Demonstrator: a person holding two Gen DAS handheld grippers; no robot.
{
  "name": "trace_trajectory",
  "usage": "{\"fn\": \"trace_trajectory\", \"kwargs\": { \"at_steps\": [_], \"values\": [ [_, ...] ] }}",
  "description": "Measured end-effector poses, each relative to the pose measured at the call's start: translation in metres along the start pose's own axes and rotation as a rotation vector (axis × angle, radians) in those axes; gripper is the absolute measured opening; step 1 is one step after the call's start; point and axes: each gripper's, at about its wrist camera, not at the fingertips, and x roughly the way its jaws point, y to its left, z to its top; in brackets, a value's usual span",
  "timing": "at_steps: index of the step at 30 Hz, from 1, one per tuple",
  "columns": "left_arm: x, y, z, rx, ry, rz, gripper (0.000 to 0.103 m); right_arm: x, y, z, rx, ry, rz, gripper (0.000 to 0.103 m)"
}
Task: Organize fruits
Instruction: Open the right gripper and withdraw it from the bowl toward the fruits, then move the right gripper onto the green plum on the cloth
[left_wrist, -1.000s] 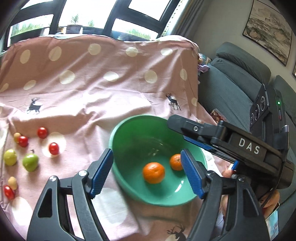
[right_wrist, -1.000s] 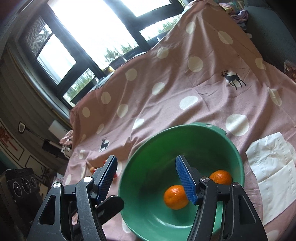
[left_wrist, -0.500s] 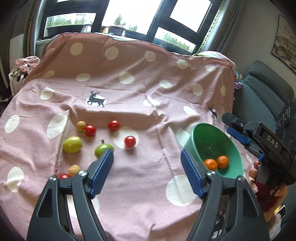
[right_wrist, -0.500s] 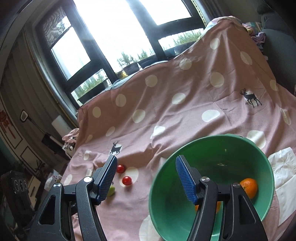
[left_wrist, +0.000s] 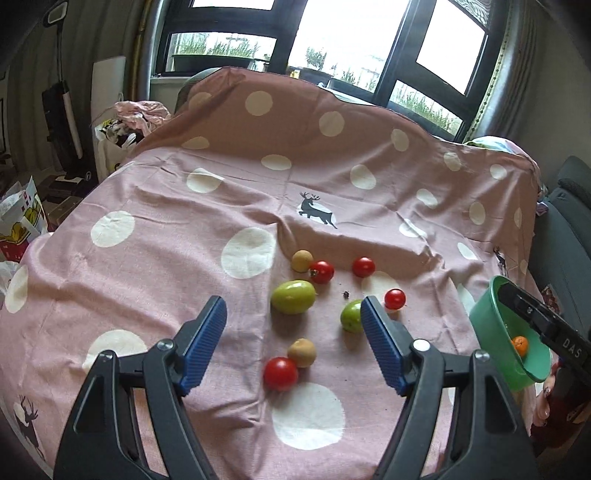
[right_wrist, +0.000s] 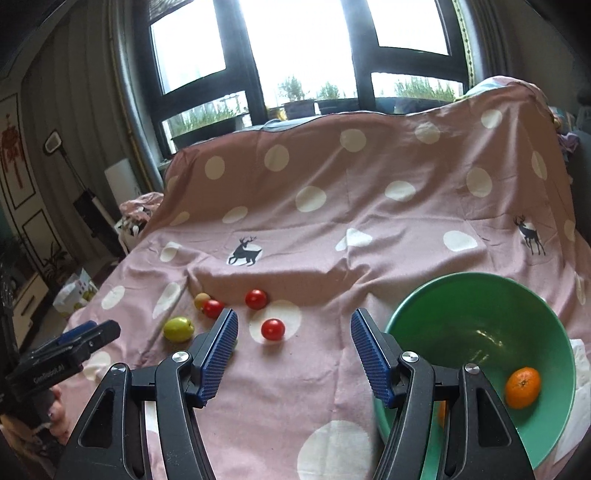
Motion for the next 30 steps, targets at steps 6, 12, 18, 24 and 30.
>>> {"fn": "trace_trajectory", "kwargs": {
  "at_steps": [6, 12, 18, 24, 30],
  "values": [
    [0.007, 0.026, 0.003, -0.064, 0.028, 0.004, 0.074, 0.015, 0.024, -0.005, -0.048, 0.073, 0.037, 0.066],
    [0.008, 0.042, 0.006, -0.120, 0.055, -0.014, 0.071, 0.043, 0.043, 0.001, 0.010, 0.224, 0.119, 0.064],
    [0.012, 0.047, 0.006, -0.140, 0.087, -0.018, 0.060, 0.078, 0.068, 0.009, 0.047, 0.344, 0.191, 0.052],
    [0.017, 0.038, 0.004, -0.117, 0.119, -0.067, 0.054, 0.129, 0.069, 0.002, 0.119, 0.488, 0.128, 0.046],
    [0.024, 0.026, 0.001, -0.093, 0.160, -0.100, 0.051, 0.155, 0.059, -0.004, 0.164, 0.527, 0.082, 0.046]
  ]
}}
